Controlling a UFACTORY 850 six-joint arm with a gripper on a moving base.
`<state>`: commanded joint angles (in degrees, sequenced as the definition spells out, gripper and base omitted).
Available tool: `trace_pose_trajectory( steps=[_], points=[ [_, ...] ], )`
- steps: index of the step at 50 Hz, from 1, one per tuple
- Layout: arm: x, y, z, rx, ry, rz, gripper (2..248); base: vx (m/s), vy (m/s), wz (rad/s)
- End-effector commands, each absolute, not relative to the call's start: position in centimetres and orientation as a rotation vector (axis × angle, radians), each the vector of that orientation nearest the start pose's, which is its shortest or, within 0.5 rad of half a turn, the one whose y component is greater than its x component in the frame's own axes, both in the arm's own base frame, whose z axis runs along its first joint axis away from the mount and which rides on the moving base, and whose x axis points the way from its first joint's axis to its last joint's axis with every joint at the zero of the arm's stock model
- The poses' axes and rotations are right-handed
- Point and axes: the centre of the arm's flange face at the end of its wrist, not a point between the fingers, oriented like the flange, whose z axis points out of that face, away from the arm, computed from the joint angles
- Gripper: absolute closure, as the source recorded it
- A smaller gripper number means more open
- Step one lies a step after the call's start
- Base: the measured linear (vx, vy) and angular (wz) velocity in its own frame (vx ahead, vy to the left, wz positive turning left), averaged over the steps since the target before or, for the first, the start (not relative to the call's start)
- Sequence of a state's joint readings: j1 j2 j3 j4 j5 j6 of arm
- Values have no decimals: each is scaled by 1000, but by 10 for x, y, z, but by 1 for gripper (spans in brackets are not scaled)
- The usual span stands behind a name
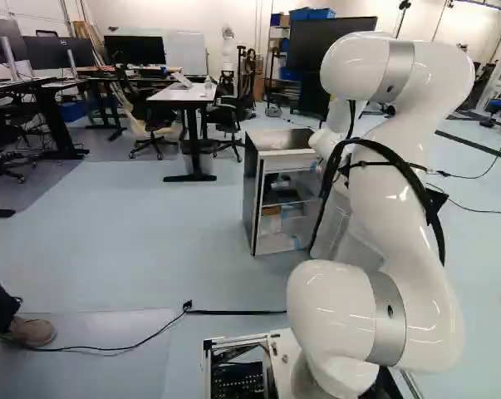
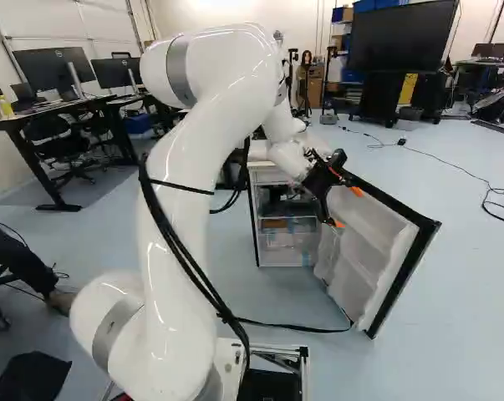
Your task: Open the fridge door
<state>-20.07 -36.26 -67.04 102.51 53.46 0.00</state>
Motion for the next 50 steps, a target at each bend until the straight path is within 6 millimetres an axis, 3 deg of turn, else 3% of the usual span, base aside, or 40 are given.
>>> trace_pose_trajectory(
  steps=[50],
  points=[
    [476, -179, 345, -1889, 2540, -1558, 3, 0, 0, 0]
  ],
)
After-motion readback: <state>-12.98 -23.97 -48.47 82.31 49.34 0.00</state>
